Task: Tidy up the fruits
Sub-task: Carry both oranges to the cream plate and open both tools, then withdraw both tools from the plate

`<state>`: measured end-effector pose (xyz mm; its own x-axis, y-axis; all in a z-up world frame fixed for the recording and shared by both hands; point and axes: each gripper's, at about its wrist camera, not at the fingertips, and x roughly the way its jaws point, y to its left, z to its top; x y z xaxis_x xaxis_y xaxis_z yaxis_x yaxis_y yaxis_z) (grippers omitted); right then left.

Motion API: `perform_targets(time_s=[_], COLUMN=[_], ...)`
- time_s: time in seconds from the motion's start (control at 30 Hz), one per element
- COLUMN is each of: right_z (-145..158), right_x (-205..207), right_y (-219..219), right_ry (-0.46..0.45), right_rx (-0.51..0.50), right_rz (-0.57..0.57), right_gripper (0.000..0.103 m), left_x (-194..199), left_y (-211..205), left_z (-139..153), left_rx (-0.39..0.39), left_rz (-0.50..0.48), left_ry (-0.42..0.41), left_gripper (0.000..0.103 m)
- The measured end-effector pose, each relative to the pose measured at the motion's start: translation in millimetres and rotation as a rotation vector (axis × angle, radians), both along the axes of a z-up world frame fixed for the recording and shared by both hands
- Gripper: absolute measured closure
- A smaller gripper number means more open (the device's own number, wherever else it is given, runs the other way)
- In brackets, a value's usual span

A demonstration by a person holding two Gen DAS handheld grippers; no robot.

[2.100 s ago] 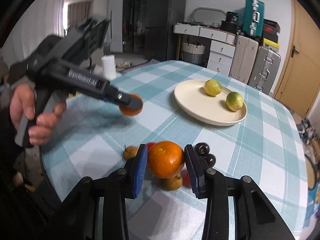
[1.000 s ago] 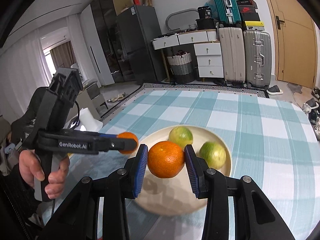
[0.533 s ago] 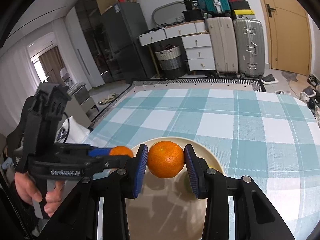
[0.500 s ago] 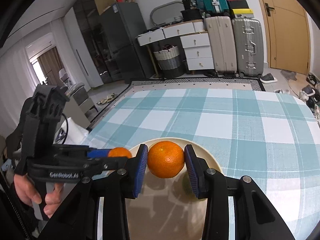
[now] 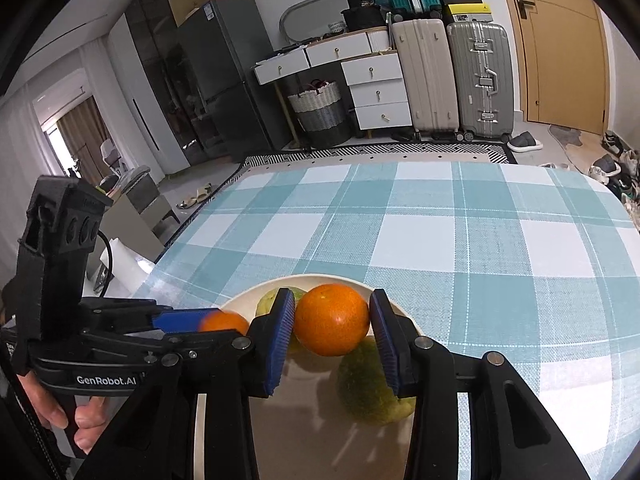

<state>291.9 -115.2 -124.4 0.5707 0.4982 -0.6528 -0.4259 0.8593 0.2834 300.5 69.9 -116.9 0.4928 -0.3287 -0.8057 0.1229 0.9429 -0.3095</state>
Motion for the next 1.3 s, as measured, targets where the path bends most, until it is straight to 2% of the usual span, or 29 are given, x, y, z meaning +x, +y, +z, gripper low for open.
perform_targets(time_s=[0.03, 0.07, 0.47, 0.6, 0.77, 0.83, 0.93, 0.97, 1.13, 1.3], right_z=[0.7, 2.4, 35.4, 45.8, 53.4, 55.9, 59.3, 60.6, 67.9, 75.8], right_x=[-0.5, -1.6, -36.2, -58.7, -85.7, -98.4, -114.1, -119.4, -141.7, -161.6], right_y=[0.2, -0.7, -11.8, -14.7, -17.6, -20.0, -23.6, -24.7, -27.3, -30.5], right_ry=[-0.003, -0.009, -0.086, -0.122, -0.139, -0.151, -0.163, -0.163, -0.182, -0.206], right_rx=[0.002, 0.009, 0.038, 0.041, 0.036, 0.038, 0.05, 0.056, 0.062, 0.085], right_rz=[0.002, 0.001, 0.007, 0.009, 0.014, 0.012, 0.01, 0.011, 0.009, 0.006], right_gripper=[0.055, 0.053, 0.049, 0.034, 0.031, 0.023, 0.017, 0.017, 0.011, 0.009], left_x=[-0.8, -1.5, -33.3, -51.8, -77.7, -86.2, -104.3, -110.1, -132.4, -154.0], left_y=[1.2, 2.3, 7.4, 6.2, 3.9, 1.2, -2.1, -3.0, -12.0, -14.4], left_z=[1.1, 2.3, 26.5, 37.7, 49.5, 54.4, 64.8, 67.9, 81.9, 91.1], left_rx=[-0.002, -0.004, 0.013, 0.027, 0.025, 0.034, 0.048, 0.051, 0.077, 0.077], left_rz=[0.003, 0.005, 0.051, 0.068, 0.087, 0.09, 0.11, 0.123, 0.128, 0.153], left_ry=[-0.002, -0.004, -0.057, -0.089, -0.105, -0.113, -0.142, -0.149, -0.185, -0.206], left_gripper=[0.059, 0.059, 0.056, 0.054, 0.051, 0.049, 0.042, 0.037, 0.034, 0.023])
